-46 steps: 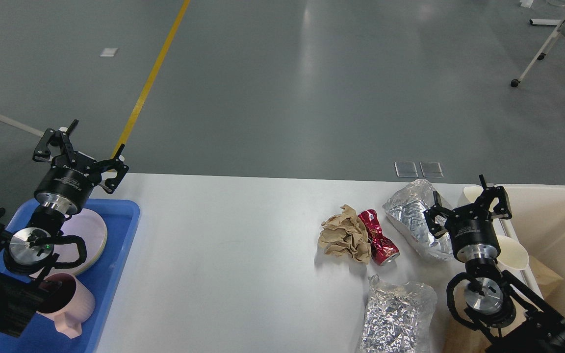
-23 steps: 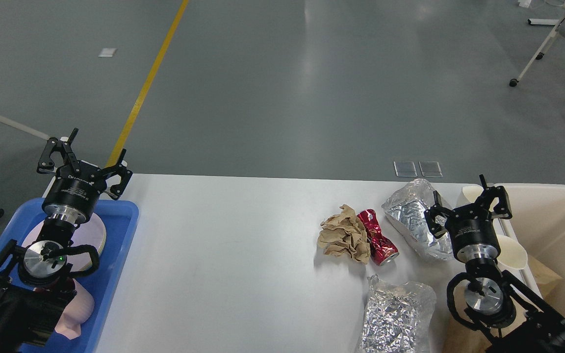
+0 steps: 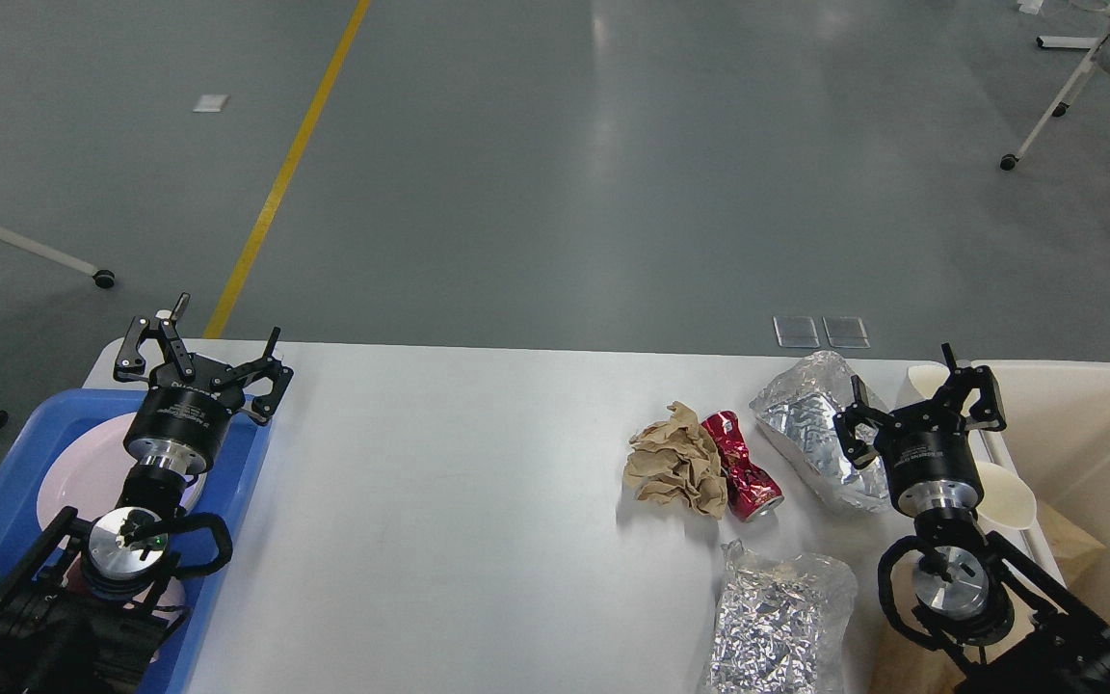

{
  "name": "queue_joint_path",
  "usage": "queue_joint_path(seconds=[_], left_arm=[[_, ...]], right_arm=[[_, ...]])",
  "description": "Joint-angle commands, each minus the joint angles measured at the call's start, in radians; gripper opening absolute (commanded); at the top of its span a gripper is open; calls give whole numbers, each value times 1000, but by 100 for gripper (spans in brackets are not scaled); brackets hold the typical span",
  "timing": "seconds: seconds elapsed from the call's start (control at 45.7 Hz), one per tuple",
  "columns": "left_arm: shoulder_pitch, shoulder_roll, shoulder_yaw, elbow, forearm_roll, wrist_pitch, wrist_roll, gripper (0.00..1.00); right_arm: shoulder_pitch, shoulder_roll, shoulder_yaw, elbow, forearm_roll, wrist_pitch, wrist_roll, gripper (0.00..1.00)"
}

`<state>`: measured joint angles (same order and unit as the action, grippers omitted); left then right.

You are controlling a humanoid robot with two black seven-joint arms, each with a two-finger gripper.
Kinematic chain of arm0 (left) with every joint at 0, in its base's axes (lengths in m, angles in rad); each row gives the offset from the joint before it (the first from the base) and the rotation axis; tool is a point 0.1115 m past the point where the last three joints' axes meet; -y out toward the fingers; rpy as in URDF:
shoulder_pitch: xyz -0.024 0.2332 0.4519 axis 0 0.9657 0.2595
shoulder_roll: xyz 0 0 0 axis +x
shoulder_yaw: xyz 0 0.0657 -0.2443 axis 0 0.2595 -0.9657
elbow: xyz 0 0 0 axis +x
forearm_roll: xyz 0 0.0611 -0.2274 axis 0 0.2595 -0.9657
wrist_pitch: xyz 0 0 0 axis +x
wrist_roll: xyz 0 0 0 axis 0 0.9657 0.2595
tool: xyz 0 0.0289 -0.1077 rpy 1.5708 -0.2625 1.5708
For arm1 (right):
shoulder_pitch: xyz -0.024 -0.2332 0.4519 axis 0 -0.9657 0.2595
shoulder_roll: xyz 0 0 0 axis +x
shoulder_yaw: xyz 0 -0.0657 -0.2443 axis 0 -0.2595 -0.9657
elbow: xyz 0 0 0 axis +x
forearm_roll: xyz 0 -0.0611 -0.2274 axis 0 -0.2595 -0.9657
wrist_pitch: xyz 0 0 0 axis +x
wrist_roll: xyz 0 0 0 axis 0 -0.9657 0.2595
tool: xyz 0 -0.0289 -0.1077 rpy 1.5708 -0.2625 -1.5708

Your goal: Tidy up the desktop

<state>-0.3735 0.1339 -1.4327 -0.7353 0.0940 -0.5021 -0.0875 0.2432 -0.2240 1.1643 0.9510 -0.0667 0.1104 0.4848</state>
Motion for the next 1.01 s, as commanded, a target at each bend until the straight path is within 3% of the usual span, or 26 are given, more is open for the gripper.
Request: queue_joint_path(seconds=[0.0,0.131,0.984], left_arm=[[45,-8,11,-1,7,-38,-20,96],[67,-10,14,0,-3,-151,-28,96],[68,-8,14,5,-3,-157,-31,96]], right_arm=[[1,0,0,-1,1,0,0,100],[1,0,0,0,1,0,0,100],[1,0,0,0,1,0,0,100]])
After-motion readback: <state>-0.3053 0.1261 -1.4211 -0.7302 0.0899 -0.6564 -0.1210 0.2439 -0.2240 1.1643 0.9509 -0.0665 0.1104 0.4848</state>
